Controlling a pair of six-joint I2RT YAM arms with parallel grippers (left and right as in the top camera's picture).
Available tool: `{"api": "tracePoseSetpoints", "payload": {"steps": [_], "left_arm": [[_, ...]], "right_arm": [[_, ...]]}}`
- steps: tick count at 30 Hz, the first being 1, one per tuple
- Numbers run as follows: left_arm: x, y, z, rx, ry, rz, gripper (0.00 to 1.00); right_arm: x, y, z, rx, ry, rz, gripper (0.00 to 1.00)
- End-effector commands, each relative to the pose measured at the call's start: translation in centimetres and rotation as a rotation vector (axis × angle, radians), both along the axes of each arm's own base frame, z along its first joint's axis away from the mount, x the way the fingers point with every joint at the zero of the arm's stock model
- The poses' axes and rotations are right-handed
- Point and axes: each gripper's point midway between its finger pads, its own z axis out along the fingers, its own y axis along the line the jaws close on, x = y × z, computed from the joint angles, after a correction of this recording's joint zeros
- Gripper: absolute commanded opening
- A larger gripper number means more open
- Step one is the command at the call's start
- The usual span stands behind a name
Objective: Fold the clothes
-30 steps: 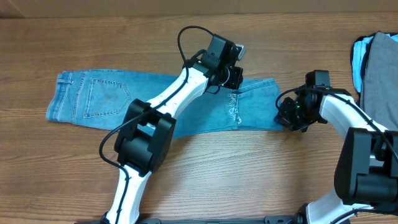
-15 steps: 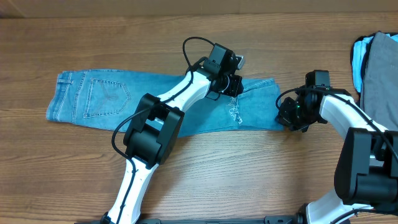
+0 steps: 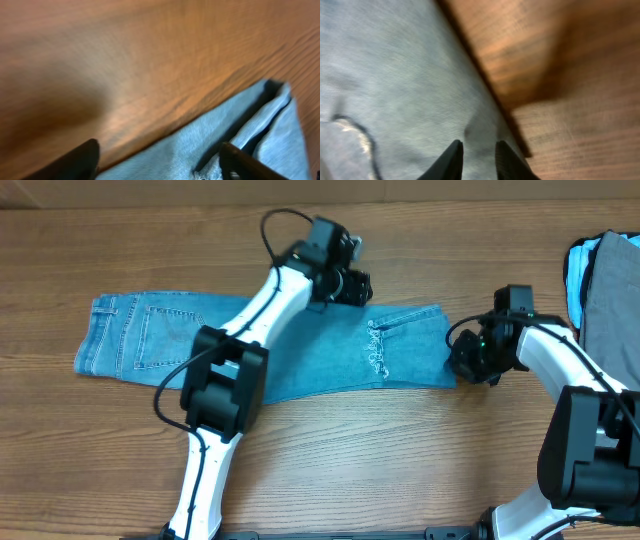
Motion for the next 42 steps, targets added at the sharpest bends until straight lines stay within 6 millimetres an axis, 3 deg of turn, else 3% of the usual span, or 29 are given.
{"api": "tracePoseSetpoints", "payload": {"steps": [1, 2, 6, 10, 16, 20, 27, 37, 42], "left_arm": [[1.5, 1.2, 9.1, -0.015, -0.16, 0.008, 1.0], [1.5, 1.8, 9.6, -0.006, -0.162, 0.021, 1.0], [1.1, 4.5, 10.6, 0.016, -0.126, 0.063, 1.0], [0.7, 7.6, 9.4, 0.047, -0.04, 0.119, 1.0], [0.0, 11.9, 8.2, 0.083, 0.063, 0.189, 1.0], [-0.2, 14.5, 7.7, 0.096, 0.112, 0.233, 1.0], [-0.6, 16.3, 7.4, 0.094, 0.157, 0.275, 1.0], [-1.0, 16.4, 7.2, 0.101, 0.176, 0.275, 1.0], [-1.3, 16.5, 7.1, 0.105, 0.189, 0.274, 1.0]], "right_arm": [[3.3, -0.9, 4.1, -0.039, -0.131, -0.001, 0.88], [3.7, -1.1, 4.5, -0.051, -0.145, -0.003, 1.0], [5.4, -2.0, 4.9, -0.105, -0.214, 0.006, 1.0], [6.3, -2.3, 3.9, -0.139, -0.249, 0.086, 1.0], [5.8, -1.9, 1.0, -0.114, -0.179, 0.111, 0.99], [5.6, -0.3, 0.5, -0.02, -0.17, 0.13, 0.94], [4.8, 1.2, -1.2, 0.038, -0.122, 0.152, 0.87], [3.6, 4.5, -2.4, 0.046, -0.092, 0.231, 0.45], [3.9, 5.2, -2.4, 0.038, -0.106, 0.236, 0.04]]}}
